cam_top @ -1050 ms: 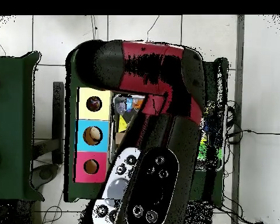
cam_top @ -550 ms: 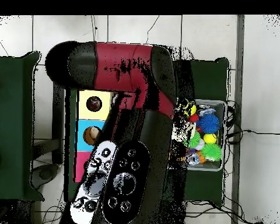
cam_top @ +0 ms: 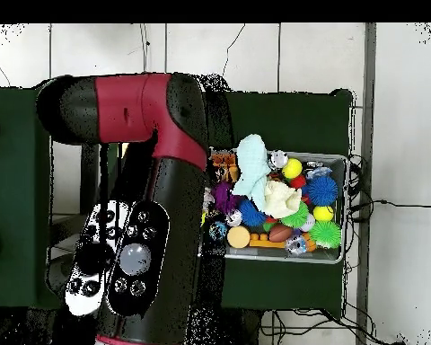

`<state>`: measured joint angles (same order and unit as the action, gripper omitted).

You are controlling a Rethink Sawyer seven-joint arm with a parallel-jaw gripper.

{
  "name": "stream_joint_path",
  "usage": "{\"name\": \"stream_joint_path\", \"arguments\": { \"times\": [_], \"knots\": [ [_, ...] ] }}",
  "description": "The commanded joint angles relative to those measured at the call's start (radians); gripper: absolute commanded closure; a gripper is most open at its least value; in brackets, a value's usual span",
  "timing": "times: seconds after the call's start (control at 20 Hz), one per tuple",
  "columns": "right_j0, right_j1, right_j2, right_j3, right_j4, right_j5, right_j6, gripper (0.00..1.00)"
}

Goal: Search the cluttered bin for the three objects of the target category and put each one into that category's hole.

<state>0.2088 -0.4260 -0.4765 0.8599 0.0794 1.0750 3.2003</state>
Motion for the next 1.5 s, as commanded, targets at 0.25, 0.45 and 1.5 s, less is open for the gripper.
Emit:
{"name": "stream_joint_path", "arguments": {
  "times": [0.25,0.45,1.5],
  "knots": [
    [0.014,0.124,0.075,-0.024,0.147,0.025,0.292,1.00],
    [0.009,0.145,0.075,-0.022,0.187,0.003,0.273,1.00],
    [-0.013,0.142,0.056,0.080,0.214,-0.073,0.155,1.00]
  ]
}}
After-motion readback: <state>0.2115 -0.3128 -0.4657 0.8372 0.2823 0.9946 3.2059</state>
